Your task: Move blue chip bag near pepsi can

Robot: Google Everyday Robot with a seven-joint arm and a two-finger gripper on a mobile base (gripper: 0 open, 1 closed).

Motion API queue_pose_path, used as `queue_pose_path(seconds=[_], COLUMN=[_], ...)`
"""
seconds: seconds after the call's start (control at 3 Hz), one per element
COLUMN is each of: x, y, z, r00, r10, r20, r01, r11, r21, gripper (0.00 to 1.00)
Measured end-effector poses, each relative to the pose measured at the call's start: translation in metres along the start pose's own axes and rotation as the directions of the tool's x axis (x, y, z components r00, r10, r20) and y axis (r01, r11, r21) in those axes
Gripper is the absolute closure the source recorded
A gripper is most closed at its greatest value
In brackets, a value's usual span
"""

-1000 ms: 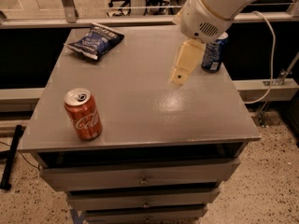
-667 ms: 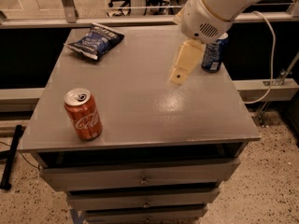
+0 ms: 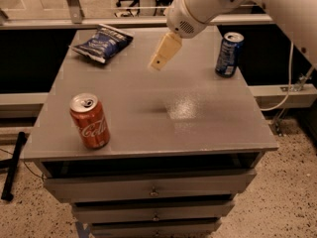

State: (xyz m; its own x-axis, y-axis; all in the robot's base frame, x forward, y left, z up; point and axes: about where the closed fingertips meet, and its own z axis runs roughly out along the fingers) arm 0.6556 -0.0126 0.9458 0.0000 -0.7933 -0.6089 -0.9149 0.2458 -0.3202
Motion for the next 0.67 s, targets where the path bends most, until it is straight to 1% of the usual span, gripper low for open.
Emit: queue_pose_path(seconds=[0.33,0.67], x=[-0.034,-0.062], y=[-0.049,-0.08], z=[0.054,0.11], r00=[0.995,0.987], r10=[-0.004,-0.005], r20=[0.102,0.163], r01=[0.001,-0.005], r11=[0.9993,0.9981], r21=[0.037,0.061], gripper=[0.0,0.0])
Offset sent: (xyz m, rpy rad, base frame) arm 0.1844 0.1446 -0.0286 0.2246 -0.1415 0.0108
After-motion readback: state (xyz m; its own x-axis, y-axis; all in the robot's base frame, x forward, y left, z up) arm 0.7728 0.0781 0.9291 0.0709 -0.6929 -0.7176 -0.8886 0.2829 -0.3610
